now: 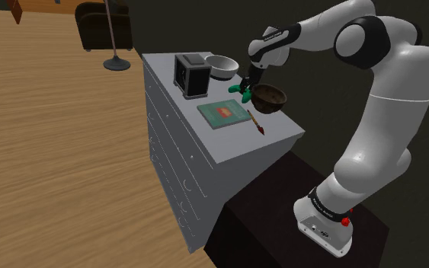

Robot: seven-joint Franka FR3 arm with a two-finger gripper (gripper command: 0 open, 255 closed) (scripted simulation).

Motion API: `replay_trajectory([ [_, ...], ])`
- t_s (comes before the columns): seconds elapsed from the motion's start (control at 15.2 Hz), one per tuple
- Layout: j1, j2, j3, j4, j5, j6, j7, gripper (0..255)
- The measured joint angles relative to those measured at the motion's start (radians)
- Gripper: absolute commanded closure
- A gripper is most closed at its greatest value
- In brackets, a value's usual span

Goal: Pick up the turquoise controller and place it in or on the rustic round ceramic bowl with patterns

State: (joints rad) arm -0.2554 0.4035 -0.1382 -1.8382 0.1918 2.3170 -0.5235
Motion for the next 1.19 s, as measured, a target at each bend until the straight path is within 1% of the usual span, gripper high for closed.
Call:
replay_trajectory([
  [0.53, 0.0, -0.002, 0.0, 0.002, -0.001, -0.005, 0.001, 255],
  [0.79, 0.003, -0.033, -0.005, 0.009, -0.01, -0.042, 0.009, 255],
  [1.19, 0.004, -0.062, -0.009, 0.05, -0.022, -0.111, 0.022, 255],
])
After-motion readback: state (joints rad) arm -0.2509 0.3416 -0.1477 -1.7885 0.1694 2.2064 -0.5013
